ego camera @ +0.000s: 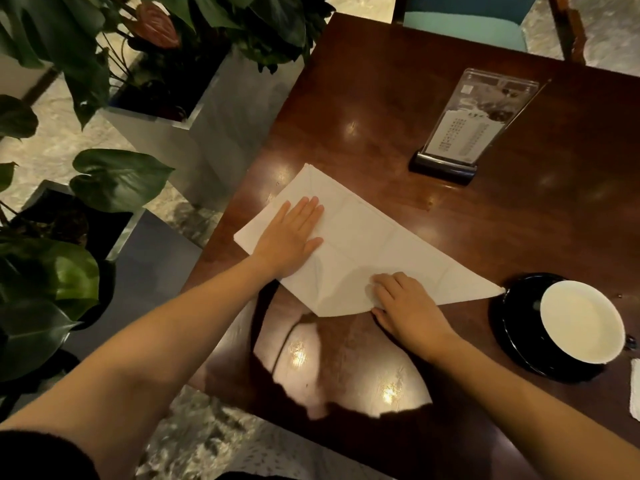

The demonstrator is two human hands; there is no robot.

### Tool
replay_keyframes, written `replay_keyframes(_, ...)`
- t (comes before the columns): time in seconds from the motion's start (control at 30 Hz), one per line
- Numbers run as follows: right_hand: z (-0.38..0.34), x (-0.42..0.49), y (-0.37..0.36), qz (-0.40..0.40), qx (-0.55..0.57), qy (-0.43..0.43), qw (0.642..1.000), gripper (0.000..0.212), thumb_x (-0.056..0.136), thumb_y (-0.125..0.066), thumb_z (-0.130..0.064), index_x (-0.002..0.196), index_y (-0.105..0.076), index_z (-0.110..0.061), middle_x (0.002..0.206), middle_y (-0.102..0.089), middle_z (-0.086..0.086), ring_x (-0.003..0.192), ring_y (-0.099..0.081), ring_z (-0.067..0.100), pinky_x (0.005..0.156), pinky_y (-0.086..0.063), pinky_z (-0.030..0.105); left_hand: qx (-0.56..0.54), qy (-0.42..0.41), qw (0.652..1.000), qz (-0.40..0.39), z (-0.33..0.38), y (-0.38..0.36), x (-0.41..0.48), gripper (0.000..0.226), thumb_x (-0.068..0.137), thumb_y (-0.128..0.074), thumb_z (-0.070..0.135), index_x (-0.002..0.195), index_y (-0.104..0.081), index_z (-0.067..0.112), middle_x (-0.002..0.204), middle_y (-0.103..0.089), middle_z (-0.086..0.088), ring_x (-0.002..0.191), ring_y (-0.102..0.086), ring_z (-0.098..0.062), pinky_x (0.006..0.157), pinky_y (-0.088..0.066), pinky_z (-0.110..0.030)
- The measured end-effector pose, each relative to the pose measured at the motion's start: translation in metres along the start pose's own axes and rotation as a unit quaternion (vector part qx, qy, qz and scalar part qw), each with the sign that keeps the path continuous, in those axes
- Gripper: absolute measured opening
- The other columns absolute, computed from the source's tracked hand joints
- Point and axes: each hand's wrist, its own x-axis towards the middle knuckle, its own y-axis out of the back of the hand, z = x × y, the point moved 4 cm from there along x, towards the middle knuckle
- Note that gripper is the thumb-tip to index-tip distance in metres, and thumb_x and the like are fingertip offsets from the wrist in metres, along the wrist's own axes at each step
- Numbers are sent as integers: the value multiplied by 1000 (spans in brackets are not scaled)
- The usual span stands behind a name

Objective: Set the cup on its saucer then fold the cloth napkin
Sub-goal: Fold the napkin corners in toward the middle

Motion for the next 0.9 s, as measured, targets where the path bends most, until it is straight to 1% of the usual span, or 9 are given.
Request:
replay_keyframes(0.07, -8, 4, -3, 16, -2, -6, 1000, 31, 72, -72, -21, 95, -59, -6, 106, -64, 13, 84, -59, 31, 69, -52, 37, -74, 20, 995, 57, 24, 8, -28, 62, 93, -29, 46, 142, -32, 9, 147, -38, -14, 135, -36, -29, 114, -20, -39)
replay_keyframes(0.13, -17, 6, -6, 17, -10, -1, 1000, 32, 73, -69, -25, 96, -56, -7, 104, -63, 13, 84, -59, 31, 69, -52, 38, -113, 36, 983, 137, 49, 9, -71, 48, 90, -44, 40, 126, -50, 10, 123, -60, -12, 111, -55, -29, 97, -34, -34)
replay_keyframes(0.23, -21, 6, -7, 20, -22, -6, 1000, 33, 72, -65, -27, 97, -59, -6, 103, -64, 13, 85, -59, 30, 70, -51, 37, -160, 83, 968, 172, 70, -4, -128, 29, 86, -55, 34, 107, -56, 14, 103, -62, -4, 94, -51, -21, 81, -35, -29)
replay_keyframes(0.3, -22, 6, -7, 22, -33, -7, 999, 31, 72, -64, -26, 96, -60, -6, 103, -64, 13, 85, -58, 30, 69, -49, 37, -169, 124, 964, 165, 70, -17, -148, 24, 86, -54, 33, 102, -58, 15, 98, -60, -2, 92, -51, -20, 81, -37, -27)
replay_keyframes(0.43, -27, 3, -8, 31, -52, -6, 998, 26, 74, -61, -20, 94, -60, -4, 102, -63, 15, 81, -55, 30, 70, -46, 36, -138, 134, 966, 172, 67, -23, -152, 25, 86, -50, 31, 102, -60, 15, 92, -62, -2, 87, -53, -20, 78, -34, -26)
replay_keyframes(0.57, -33, -3, -10, 33, -48, 6, 998, 25, 76, -53, -19, 96, -60, -5, 106, -63, 15, 83, -56, 30, 72, -47, 37, -136, 164, 959, 190, 66, -16, -144, 27, 82, -51, 31, 104, -56, 17, 93, -62, -3, 88, -46, -16, 76, -32, -27)
replay_keyframes(0.7, -34, -2, -10, 24, -38, -13, 999, 21, 74, -57, -17, 91, -61, -6, 105, -64, 14, 82, -57, 29, 72, -47, 36, -124, 171, 958, 193, 65, -18, -144, 21, 82, -50, 32, 93, -60, 17, 86, -62, 0, 83, -44, -13, 72, -30, -25)
replay_keyframes(0.83, -36, -2, -10, 12, -39, -23, 999, 21, 71, -62, -16, 89, -62, -6, 103, -64, 13, 81, -57, 29, 71, -47, 36, -103, 167, 956, 217, 65, -18, -147, 14, 79, -67, 21, 91, -64, 14, 83, -64, -1, 81, -42, -13, 69, -27, -25)
replay_keyframes(0.9, -36, -1, -10, 5, -40, -22, 999, 24, 69, -65, -16, 90, -63, -5, 103, -65, 14, 81, -58, 29, 71, -48, 36, -80, 146, 961, 219, 66, -19, -148, 9, 80, -65, 19, 87, -66, 14, 83, -64, -1, 81, -43, -13, 69, -28, -26)
